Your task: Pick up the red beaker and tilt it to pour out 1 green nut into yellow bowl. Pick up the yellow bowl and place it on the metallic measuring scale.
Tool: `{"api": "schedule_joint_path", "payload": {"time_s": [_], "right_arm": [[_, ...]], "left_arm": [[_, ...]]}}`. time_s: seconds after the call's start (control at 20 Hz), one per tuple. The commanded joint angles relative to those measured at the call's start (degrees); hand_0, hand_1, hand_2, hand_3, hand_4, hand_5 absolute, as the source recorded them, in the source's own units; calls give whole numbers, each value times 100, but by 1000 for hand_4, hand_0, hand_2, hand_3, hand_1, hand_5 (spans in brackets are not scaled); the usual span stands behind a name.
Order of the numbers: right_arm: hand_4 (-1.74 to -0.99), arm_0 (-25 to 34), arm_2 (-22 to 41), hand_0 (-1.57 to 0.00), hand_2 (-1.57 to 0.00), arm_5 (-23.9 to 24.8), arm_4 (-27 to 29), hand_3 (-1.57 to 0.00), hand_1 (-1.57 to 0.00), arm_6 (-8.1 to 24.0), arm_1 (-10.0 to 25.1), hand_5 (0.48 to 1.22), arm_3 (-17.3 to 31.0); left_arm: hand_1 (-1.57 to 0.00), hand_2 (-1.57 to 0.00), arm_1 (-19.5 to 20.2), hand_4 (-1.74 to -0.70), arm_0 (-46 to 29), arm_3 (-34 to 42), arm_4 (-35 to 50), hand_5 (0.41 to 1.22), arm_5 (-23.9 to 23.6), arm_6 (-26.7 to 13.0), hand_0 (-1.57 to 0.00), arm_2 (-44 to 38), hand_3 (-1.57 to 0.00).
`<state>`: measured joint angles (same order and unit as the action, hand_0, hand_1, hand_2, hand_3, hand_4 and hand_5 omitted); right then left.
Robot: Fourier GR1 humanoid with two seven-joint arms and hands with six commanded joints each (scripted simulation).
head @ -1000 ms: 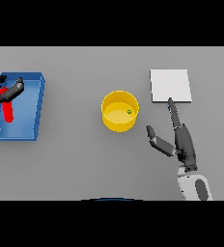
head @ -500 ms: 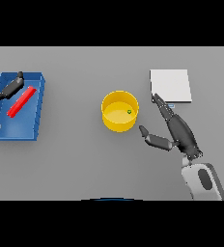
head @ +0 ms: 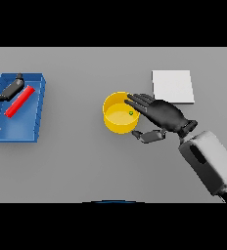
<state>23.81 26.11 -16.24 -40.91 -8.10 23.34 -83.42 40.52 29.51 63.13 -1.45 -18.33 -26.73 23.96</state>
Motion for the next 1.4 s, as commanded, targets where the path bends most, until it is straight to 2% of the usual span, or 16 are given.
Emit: {"api": "schedule_joint_path", "payload": {"time_s": [0.0,0.1,0.25,0.55,0.75,0.8,1.1,1.25,1.35], "right_arm": [[-1226,142,157,1,1,-111,-172,1,1,-98,113,692,82],[-1223,439,457,1,1,-241,-482,1,1,-150,143,703,331],[-1213,824,720,1,1,-490,-659,1,1,-334,156,714,627],[-1238,1404,1091,1,1,-805,-819,1,1,-367,-236,727,1432],[-1257,1605,1294,1,1,-913,-962,1,1,-323,-377,733,1641],[-1258,1630,1339,1,1,-895,-995,1,1,-398,-377,734,1730],[-1276,1940,1439,1,1,-1113,-1039,-14,1,-266,-616,744,2320],[-1289,1938,1411,1,-23,-1270,-959,-72,1,-272,-630,758,2374],[-1302,1908,1348,-26,-71,-1440,-903,-141,-36,-11,-676,805,2369]], "left_arm": [[-2,-2,-16,-741,-45,-5,7,699,-16,27,-3,2,-2],[-1,-1,80,-744,-56,45,12,702,19,11,-1,-19,-1],[0,0,54,-746,-10,65,-9,706,-4,-58,0,4,0],[1,1,197,-738,-118,186,12,698,-3,31,1,-41,1],[1,1,159,-744,-110,95,38,698,-17,9,1,-61,1],[1,1,160,-744,-110,96,60,697,1,65,1,-76,1],[1,1,196,-746,-175,131,93,699,36,90,1,-84,1],[1,1,180,-745,-157,68,51,699,-2,115,1,-76,1],[1,1,142,-750,-146,20,51,701,-10,137,1,-70,1]]}}
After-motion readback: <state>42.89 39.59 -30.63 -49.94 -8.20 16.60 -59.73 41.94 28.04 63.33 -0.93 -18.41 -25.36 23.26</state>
